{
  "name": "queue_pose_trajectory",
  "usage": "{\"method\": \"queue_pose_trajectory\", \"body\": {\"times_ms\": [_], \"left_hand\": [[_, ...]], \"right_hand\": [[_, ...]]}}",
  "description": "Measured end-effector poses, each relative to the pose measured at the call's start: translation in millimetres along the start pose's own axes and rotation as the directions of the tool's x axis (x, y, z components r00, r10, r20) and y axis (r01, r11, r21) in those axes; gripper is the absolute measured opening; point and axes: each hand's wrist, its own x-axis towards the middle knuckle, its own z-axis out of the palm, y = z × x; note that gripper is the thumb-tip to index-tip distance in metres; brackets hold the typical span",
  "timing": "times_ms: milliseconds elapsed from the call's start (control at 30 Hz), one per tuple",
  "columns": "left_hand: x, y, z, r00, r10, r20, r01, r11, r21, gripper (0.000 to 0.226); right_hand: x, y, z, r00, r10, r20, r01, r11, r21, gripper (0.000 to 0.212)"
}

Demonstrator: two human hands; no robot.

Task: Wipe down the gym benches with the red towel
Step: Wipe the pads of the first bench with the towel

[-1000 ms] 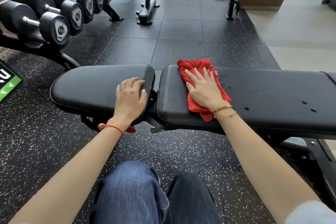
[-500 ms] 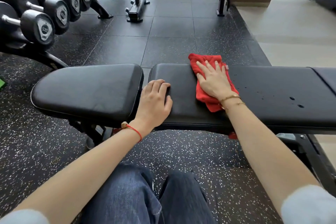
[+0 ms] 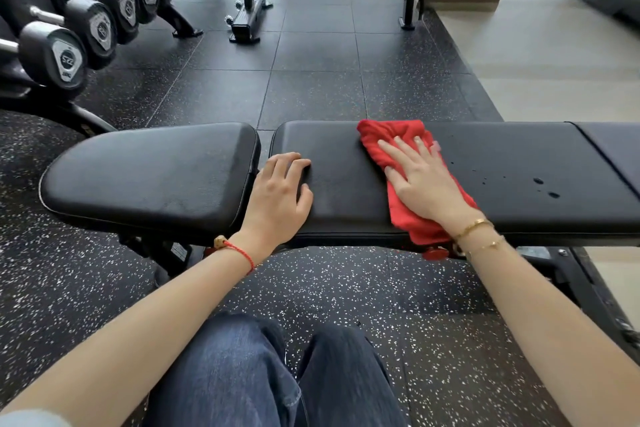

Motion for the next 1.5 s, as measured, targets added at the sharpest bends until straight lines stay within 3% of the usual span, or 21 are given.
{"method": "queue_pose_trajectory", "body": {"times_ms": [133,333,500,733,800,1000,1200,1367,1500], "left_hand": [[0,2,0,1.0,-0.025,-0.012,0.025,1.0,0.001,0.038],[-1,3,-1,0.999,-0.035,-0.031,0.034,0.999,-0.029,0.037],[-1,0,-2,1.0,-0.02,-0.016,0.019,0.999,-0.048,0.038],[-3,2,-1,1.0,-0.016,-0.015,0.015,0.999,-0.049,0.039],[-3,3,-1,1.0,-0.022,-0.018,0.021,0.999,-0.045,0.039],[-3,3,-2,0.999,-0.031,-0.022,0.03,0.998,-0.055,0.041],[-2,-2,-1,1.0,-0.022,-0.021,0.021,0.997,-0.073,0.044],[-1,-2,0,1.0,-0.02,-0.022,0.019,0.997,-0.077,0.043],[-2,0,0,0.999,-0.032,-0.015,0.031,0.997,-0.071,0.042]], "right_hand": [[40,0,-3,0.984,0.174,0.025,-0.173,0.984,-0.039,0.052],[26,-50,10,0.999,-0.032,0.023,0.032,0.999,0.012,0.053],[-18,-33,8,0.992,-0.122,-0.015,0.123,0.992,0.025,0.053],[20,26,-6,0.978,0.209,0.016,-0.209,0.978,-0.004,0.052],[42,17,-4,0.973,0.229,0.041,-0.228,0.973,-0.017,0.053],[36,-44,12,0.999,-0.02,0.039,0.019,0.999,0.026,0.053],[-20,-26,6,0.992,-0.125,-0.031,0.127,0.99,0.06,0.051],[5,10,-5,0.996,0.093,0.0,-0.093,0.996,0.018,0.051],[49,-3,-3,0.972,0.233,0.037,-0.233,0.972,-0.012,0.053]]}}
